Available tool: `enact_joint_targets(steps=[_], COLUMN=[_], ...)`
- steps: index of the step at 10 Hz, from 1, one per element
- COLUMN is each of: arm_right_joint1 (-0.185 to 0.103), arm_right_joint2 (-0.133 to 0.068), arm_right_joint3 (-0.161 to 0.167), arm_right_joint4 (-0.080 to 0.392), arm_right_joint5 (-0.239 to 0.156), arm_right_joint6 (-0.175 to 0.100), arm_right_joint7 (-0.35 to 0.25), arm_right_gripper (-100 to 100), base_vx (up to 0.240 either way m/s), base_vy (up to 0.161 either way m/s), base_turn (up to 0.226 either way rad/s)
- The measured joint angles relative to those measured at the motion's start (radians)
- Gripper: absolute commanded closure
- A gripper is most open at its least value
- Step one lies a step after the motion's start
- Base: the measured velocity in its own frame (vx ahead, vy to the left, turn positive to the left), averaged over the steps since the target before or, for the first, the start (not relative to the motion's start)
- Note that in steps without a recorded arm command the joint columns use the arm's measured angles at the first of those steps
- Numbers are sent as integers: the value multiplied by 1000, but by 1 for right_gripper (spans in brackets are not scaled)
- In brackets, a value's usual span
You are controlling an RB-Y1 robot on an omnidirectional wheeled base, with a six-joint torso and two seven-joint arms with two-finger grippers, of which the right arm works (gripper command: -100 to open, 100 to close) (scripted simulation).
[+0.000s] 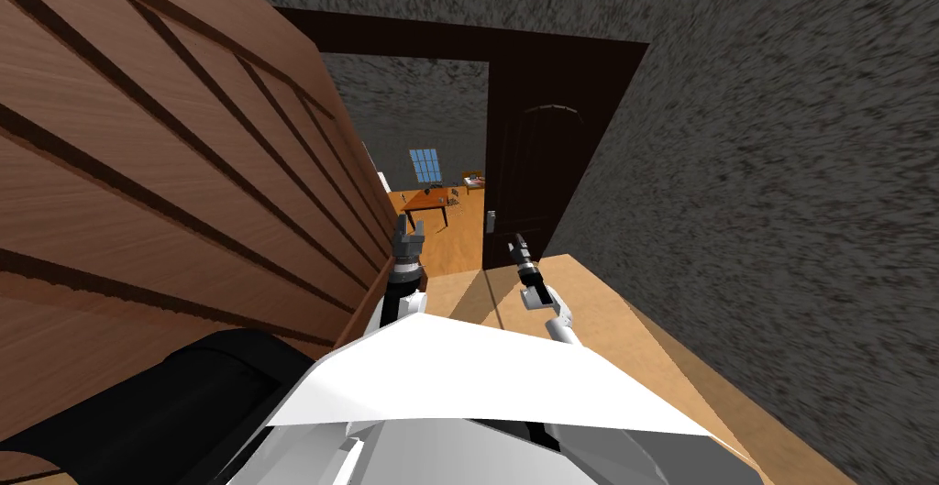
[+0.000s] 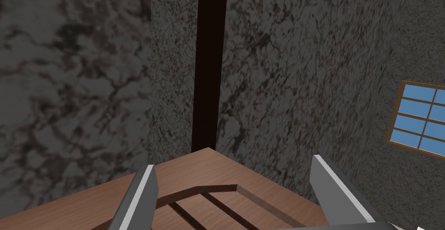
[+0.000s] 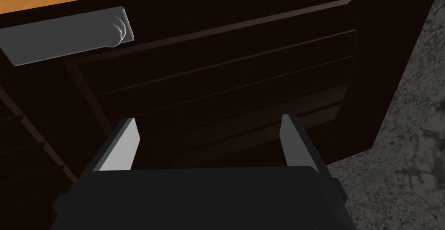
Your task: Pull the door open
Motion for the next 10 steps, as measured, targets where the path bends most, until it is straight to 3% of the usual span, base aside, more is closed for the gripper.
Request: enact_joint_targets(steps=[10], arm_right_joint1=[-142], arm_right_joint2=[-20], arm_right_joint3=[59], arm_right_joint4=[245], arm_right_joint5=[32], arm_right_joint6=[-2], arm_right_joint7=[-38], arm_right_gripper=[-100], base_vx=[96], base_vy=[22], base_turn=[-39])
